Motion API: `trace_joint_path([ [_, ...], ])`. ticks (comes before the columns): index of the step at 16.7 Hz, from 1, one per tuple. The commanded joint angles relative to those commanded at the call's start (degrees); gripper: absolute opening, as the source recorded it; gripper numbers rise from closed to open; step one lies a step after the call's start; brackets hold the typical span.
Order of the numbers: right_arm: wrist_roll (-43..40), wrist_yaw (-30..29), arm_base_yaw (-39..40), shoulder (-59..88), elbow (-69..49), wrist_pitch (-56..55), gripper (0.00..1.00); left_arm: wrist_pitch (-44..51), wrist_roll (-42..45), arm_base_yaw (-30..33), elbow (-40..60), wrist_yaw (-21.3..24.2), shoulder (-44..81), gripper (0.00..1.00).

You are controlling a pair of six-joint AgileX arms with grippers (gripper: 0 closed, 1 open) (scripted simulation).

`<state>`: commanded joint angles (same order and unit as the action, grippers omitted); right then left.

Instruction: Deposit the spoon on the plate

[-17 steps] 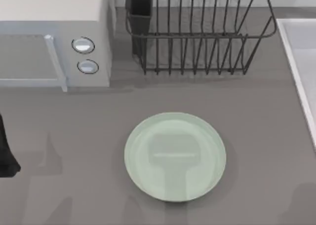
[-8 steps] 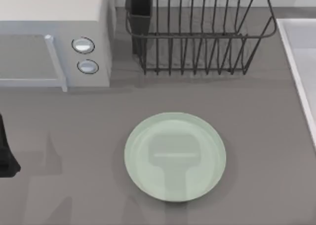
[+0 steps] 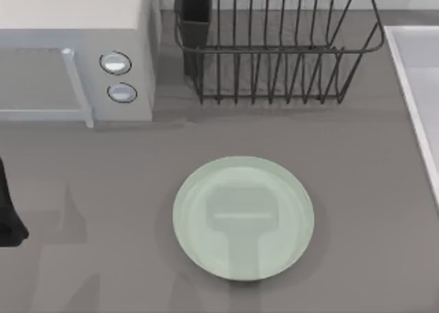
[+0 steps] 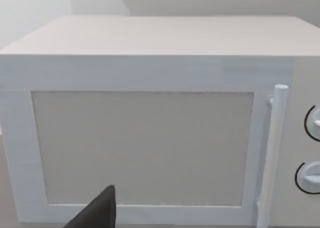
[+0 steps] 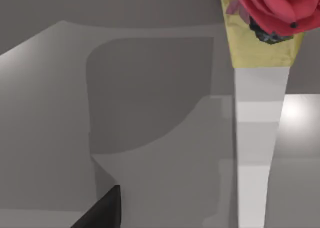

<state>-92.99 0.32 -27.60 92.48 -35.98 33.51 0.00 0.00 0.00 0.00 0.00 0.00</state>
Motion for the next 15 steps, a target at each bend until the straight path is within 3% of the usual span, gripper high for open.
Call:
trace_joint_path([
  [10,0.00,0.00,0.00,0.00,0.00,0.00,0.02,0.00,0.00,0.00,0.00,0.00,0.00,1.00],
  [15,0.00,0.00,0.00,0.00,0.00,0.00,0.00,0.00,0.00,0.00,0.00,0.00,0.00,1.00],
])
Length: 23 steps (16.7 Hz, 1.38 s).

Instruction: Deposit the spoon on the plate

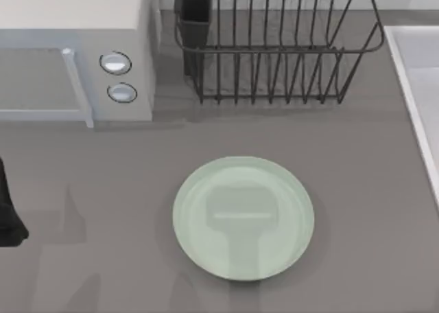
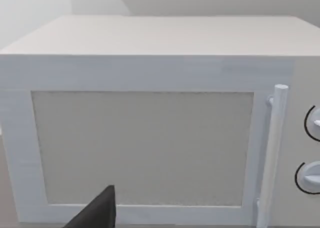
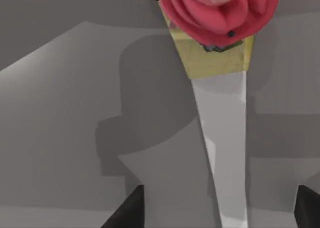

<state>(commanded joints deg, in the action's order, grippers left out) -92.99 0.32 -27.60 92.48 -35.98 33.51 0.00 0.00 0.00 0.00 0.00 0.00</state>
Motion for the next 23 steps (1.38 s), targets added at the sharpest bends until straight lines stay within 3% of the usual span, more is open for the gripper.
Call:
trace_joint_path([
  [3,0.00,0.00,0.00,0.00,0.00,0.00,0.00,0.00,0.00,0.00,0.00,0.00,0.00,1.00],
  [4,2.40,-0.93,0.22,-4.04,-2.25,6.27,0.00,0.00,0.00,0.00,0.00,0.00,0.00,1.00],
  [8,1.89,-0.89,0.08,-5.43,-5.37,10.55,0.00,0.00,0.00,0.00,0.00,0.00,0.00,1.00],
  [15,1.73,-0.93,-0.06,-12.75,-16.99,30.66,0.00,0.00,0.00,0.00,0.00,0.00,0.00,1.00],
  [23,1.51,-0.94,0.36,-13.50,-18.63,32.35,0.00,0.00,0.00,0.00,0.00,0.00,0.00,1.00],
])
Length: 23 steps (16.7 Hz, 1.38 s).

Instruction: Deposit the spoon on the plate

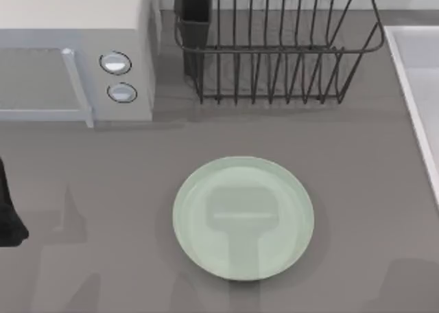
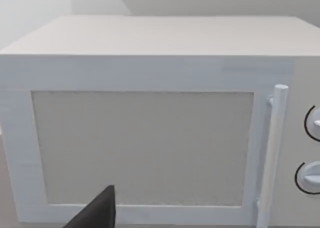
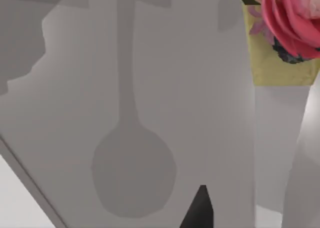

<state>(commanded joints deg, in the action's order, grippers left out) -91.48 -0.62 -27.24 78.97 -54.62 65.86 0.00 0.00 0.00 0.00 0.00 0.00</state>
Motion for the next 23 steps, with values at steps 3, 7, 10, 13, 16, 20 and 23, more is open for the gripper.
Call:
trace_joint_path([
  [3,-5.32,0.04,3.18,2.33,-2.74,0.17,0.00,0.00,0.00,0.00,0.00,0.00,0.00,1.00],
  [7,-20.91,0.16,11.78,8.68,-9.46,0.87,0.00,0.00,0.00,0.00,0.00,0.00,0.00,1.00],
  [10,-38.67,0.46,20.53,15.17,-15.41,1.77,0.00,0.00,0.00,0.00,0.00,0.00,0.00,1.00],
  [13,-59.92,1.04,30.45,22.46,-21.66,2.81,0.00,0.00,0.00,0.00,0.00,0.00,0.00,1.00],
  [16,-81.23,1.74,40.72,29.37,-27.87,3.38,0.00,0.00,0.00,0.00,0.00,0.00,0.00,1.00],
  [20,-105.55,2.25,53.79,36.90,-35.88,3.03,0.00,0.00,0.00,0.00,0.00,0.00,0.00,1.00],
  [23,-119.46,2.12,62.12,40.99,-41.02,2.22,0.00,0.00,0.00,0.00,0.00,0.00,0.00,1.00],
])
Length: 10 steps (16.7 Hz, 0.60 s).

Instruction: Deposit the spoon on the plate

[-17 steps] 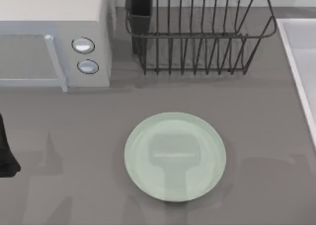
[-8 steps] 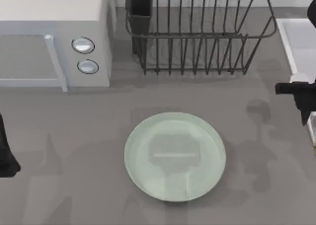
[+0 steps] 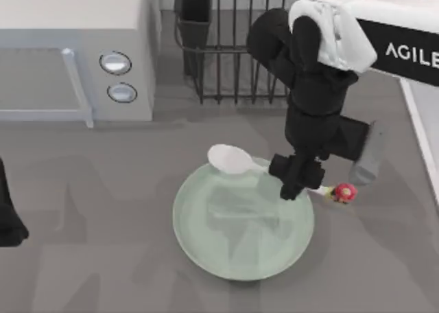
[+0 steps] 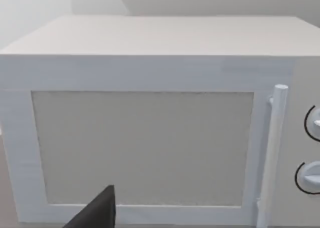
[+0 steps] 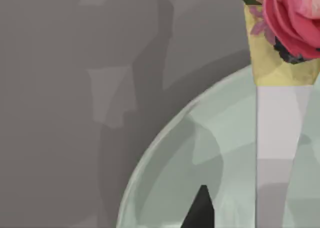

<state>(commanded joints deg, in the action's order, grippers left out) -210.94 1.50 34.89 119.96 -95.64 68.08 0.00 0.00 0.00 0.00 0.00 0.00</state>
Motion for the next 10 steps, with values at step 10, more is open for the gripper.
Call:
trace_joint_path([
  [10,-13.37,-0.67,8.87,3.96,-5.42,-1.18,0.00,0.00,0.00,0.00,0.00,0.00,0.00,1.00],
])
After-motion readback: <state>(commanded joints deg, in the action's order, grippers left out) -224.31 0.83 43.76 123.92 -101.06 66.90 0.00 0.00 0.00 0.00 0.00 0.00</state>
